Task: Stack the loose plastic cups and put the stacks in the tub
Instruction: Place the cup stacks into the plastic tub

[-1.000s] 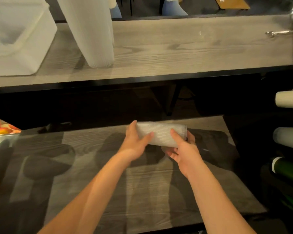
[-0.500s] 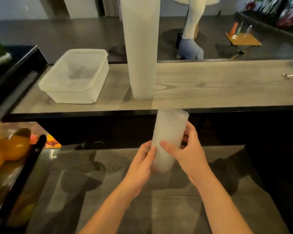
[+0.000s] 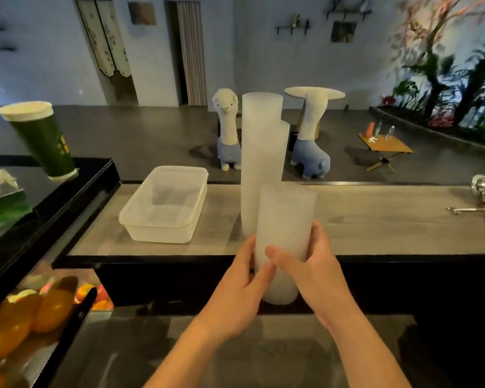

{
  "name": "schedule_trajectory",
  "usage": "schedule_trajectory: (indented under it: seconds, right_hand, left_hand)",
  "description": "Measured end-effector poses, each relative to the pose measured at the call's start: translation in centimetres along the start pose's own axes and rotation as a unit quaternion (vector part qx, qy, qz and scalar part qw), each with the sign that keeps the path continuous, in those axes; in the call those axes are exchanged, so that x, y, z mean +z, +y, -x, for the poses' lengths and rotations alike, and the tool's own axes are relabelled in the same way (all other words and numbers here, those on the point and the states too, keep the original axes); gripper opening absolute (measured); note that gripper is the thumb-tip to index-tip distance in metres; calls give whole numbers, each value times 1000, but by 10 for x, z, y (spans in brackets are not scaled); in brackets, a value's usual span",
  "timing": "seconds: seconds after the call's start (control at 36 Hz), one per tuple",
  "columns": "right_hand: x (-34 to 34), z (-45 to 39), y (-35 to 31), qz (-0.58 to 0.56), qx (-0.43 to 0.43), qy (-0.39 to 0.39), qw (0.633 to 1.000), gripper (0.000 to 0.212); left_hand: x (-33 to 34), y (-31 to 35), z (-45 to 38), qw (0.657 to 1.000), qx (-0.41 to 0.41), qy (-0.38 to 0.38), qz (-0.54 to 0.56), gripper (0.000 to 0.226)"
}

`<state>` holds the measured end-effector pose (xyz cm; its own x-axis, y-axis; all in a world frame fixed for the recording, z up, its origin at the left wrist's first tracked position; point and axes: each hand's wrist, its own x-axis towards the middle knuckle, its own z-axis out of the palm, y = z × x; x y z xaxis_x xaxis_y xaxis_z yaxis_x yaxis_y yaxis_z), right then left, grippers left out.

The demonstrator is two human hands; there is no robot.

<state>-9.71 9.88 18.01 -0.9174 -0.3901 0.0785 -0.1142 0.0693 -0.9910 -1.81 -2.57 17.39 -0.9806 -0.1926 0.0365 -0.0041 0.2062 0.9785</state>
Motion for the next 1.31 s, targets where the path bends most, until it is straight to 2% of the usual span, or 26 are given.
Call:
schedule_trajectory:
  seconds: [0.14,0.36,0.5,0.58,0.67,0.72,0.81,0.86,0.92,0.97,1.06,1.17,1.22,1.31]
  right_hand:
    - [7,-8,-23,-4,-17,16,1000,75]
    - [21,-12,-48,16,-47,-15,999,75]
    - [44,-12,-52,46,-56,-83,994,64]
    - [66,-17,-51,47,-63,-105,991,59]
    - [84,-22,-52,25,-66,-112,991,53]
    - [93,-27,-49,11,-73,-76,994,53]
    - [98,-37,-40,-14,-75,48,996,55]
    - [96,-48,-35,-10,-74,136,988,59]
    - [90,-61,-32,17,-55,193,979,69]
    - [82,-71,-31,53,-33,214,975,85]
    - [67,-87,-26,114,-32,192,974,107]
    - [61,-106,-17,109,14,101,989,128]
    - [60,-112,-9,93,34,78,992,124]
    - [59,-112,-3,118,40,59,990,102]
  left_hand:
    - [-11,13,-10,1000,9,-1,-29,90]
    - [-23,25,-12,998,40,51,-14,85]
    - [-42,23,-9,993,50,104,31,81]
    - [-59,24,-7,988,42,144,42,68]
    - [-77,24,-8,982,33,181,33,68]
    - [-89,25,-10,979,32,201,27,69]
    - [-103,28,-16,978,19,208,-12,77]
    - [-108,27,-22,982,10,187,-30,75]
    - [-111,25,-31,987,6,155,-51,74]
    - [-111,24,-42,989,4,130,-72,80]
    - [-109,23,-57,990,-2,113,-82,84]
    - [-108,18,-71,990,-3,119,-80,82]
    - [-106,18,-76,990,-5,116,-85,83]
    - [-108,18,-80,988,-10,117,-98,84]
